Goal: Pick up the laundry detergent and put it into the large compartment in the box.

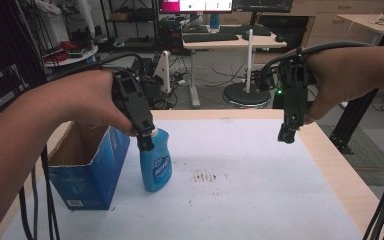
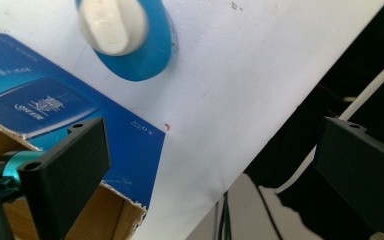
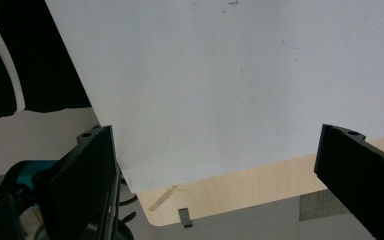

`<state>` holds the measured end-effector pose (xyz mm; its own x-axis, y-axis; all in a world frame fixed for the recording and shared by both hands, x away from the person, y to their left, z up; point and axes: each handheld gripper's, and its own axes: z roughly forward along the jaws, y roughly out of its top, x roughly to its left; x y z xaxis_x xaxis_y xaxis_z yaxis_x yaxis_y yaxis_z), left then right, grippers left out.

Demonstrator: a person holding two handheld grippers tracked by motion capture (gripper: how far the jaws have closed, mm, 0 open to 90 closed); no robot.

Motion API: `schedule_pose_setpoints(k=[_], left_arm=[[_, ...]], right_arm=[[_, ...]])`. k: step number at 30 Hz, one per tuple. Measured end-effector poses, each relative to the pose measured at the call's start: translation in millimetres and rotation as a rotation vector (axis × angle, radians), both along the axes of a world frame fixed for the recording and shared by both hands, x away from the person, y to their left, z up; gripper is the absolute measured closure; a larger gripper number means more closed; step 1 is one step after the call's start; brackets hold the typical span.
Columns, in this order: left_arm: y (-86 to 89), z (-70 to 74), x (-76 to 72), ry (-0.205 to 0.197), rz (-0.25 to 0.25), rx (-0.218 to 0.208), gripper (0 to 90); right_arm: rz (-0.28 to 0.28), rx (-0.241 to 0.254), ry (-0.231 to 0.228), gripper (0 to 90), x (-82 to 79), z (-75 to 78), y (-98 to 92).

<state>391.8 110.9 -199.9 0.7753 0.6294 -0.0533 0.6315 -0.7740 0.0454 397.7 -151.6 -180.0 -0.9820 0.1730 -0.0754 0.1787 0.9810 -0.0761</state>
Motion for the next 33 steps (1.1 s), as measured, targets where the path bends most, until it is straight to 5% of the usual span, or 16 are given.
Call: schedule_pose_setpoints(k=[8,15,33], left_arm=[[1.7,-0.6,12.0,0.004,0.141,-0.028,1.7],[1.3,-4.9,24.2,0.026,0.191,-0.027,1.7],[-4.7,-24.4,44.2,0.029,0.190,-0.025,1.7]], right_arm=[[0.000,-0.002,0.000,2.5,1.0,-0.7,1.2],[0.007,0.001,0.003,2.5,1.2,-1.1,1.5],[-0.002,-0.003,0.003,2.5,2.2,-2.7,3.4]])
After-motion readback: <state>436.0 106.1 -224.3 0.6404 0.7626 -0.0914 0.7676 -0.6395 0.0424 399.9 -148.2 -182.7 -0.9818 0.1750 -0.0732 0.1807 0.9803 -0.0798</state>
